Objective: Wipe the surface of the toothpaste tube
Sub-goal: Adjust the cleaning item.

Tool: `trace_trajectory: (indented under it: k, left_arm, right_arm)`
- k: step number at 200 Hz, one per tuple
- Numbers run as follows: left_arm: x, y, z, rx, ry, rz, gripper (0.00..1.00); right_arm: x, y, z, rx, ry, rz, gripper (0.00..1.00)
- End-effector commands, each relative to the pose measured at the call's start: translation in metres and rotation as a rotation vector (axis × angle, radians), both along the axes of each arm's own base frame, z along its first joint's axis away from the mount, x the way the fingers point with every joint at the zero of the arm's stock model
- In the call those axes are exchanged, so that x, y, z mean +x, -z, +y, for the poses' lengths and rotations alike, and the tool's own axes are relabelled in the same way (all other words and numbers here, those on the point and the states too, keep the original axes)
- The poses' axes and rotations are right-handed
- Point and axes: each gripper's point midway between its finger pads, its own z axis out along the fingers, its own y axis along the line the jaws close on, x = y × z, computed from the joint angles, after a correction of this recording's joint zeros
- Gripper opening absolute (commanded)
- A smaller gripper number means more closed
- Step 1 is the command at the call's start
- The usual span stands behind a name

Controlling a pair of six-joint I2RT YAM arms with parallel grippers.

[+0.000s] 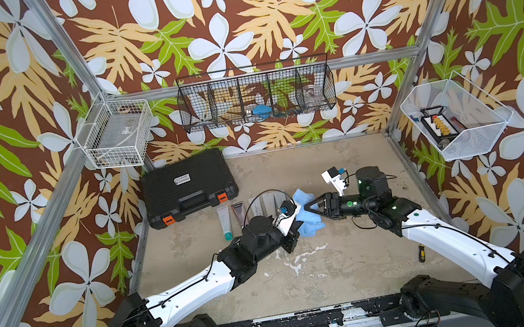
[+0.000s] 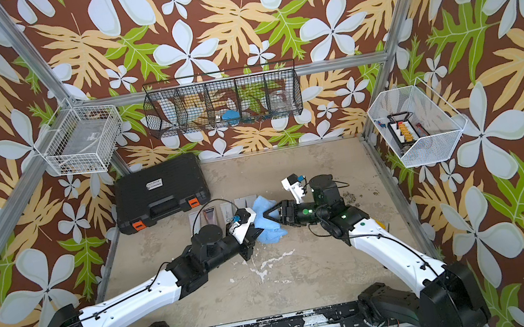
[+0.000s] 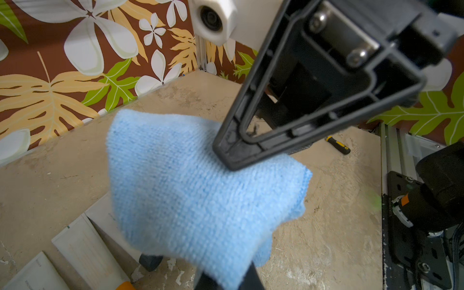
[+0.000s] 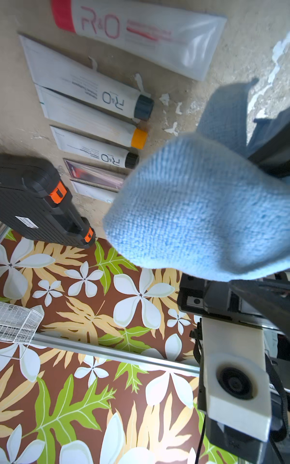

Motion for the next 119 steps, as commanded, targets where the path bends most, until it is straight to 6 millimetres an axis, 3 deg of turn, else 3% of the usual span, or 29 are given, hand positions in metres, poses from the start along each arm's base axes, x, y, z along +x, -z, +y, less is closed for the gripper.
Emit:
trace_trajectory:
  k: [1, 26, 59, 78, 96, 119]
  left_arm:
    - [0.0, -0.009, -0.008, -0.007, 0.037, -0.041, 0.0]
    - [-0.001, -0.008, -0.015, -0.012, 0.062, -0.039, 0.0]
    - [0.002, -0.003, -0.019, 0.003, 0.066, -0.034, 0.07]
    - [0.004, -0.005, -0.018, -0.003, 0.06, -0.044, 0.23]
    - [0.01, -0.009, -0.018, -0.009, 0.041, -0.054, 0.44]
    - [0.026, -0.013, -0.017, -0.036, 0.015, -0.039, 0.63]
  right_arm:
    - [-0.005, -0.007, 0.006, 0.046, -0.031, -0.006, 0.62]
    - [-0.004, 0.001, 0.006, 0.046, -0.033, 0.009, 0.55]
    - [0.005, 0.002, -0.004, -0.006, 0.023, -0.016, 0.16]
    - [0.017, -0.003, -0.026, -0.046, 0.11, -0.055, 0.0]
    - [0.03, -0.007, -0.056, -0.13, 0.211, -0.1, 0.0]
    - [0.041, -0.008, -0.097, -0.252, 0.339, -0.146, 0.0]
